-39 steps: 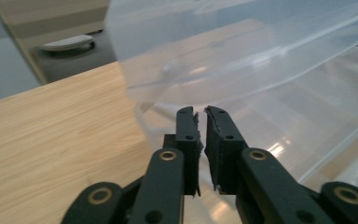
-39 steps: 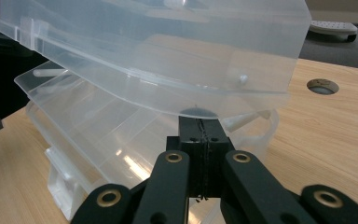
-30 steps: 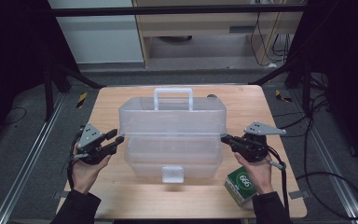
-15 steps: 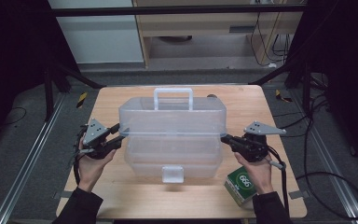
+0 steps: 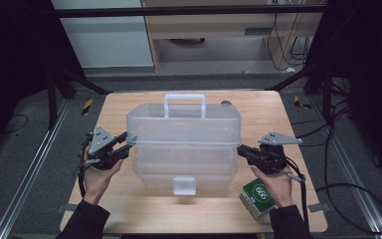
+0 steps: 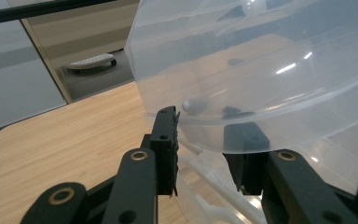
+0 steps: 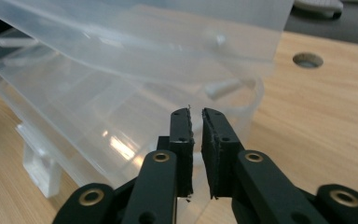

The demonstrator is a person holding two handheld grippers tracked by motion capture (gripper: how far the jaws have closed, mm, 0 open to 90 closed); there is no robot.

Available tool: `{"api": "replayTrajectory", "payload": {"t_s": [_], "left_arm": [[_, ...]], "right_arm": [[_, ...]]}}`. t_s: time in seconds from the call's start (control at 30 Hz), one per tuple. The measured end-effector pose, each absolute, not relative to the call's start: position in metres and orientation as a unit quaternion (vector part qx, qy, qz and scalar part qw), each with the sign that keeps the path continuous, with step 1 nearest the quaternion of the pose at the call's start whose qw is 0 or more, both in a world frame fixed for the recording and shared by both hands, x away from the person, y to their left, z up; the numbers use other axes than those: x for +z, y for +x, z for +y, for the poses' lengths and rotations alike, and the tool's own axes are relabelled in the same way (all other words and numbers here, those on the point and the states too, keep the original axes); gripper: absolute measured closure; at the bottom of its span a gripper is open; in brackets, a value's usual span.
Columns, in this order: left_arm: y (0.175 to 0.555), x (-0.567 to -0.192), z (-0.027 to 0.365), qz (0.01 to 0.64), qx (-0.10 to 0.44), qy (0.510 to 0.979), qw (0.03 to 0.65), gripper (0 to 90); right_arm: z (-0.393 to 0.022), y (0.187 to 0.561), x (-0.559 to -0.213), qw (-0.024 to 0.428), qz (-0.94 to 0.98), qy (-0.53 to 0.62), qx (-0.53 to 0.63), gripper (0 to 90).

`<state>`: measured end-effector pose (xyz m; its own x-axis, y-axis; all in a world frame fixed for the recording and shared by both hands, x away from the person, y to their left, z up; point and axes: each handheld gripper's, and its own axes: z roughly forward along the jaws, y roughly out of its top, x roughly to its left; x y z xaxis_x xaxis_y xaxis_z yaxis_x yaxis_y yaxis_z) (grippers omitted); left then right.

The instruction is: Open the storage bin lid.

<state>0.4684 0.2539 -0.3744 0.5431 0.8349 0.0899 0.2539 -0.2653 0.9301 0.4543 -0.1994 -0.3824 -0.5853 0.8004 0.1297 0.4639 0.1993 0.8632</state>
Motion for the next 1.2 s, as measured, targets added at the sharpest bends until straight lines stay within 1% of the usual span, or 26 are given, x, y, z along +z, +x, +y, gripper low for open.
{"api": "replayTrajectory", "payload": {"t_s": [0.03,0.17,0.47,0.73,0.9,1.2], "left_arm": [[0.468,-0.374,0.254,0.371,0.303,0.736,0.479,65.4],[0.469,-0.374,0.254,0.371,0.302,0.736,0.479,65.4],[0.469,-0.373,0.253,0.375,0.301,0.735,0.478,65.4],[0.471,-0.371,0.254,0.376,0.299,0.734,0.480,65.9],[0.474,-0.367,0.254,0.378,0.301,0.732,0.480,66.6],[0.485,-0.356,0.252,0.386,0.304,0.717,0.494,67.7]], "right_arm": [[-0.200,0.456,-0.388,0.168,0.758,0.430,0.460,79.6],[-0.196,0.460,-0.395,0.165,0.771,0.435,0.436,77.6],[-0.190,0.465,-0.407,0.148,0.785,0.441,0.408,79.3],[-0.190,0.466,-0.409,0.127,0.782,0.455,0.406,79.5],[-0.188,0.466,-0.409,0.137,0.787,0.448,0.401,79.8],[-0.189,0.467,-0.409,0.135,0.788,0.445,0.403,79.7]]}}
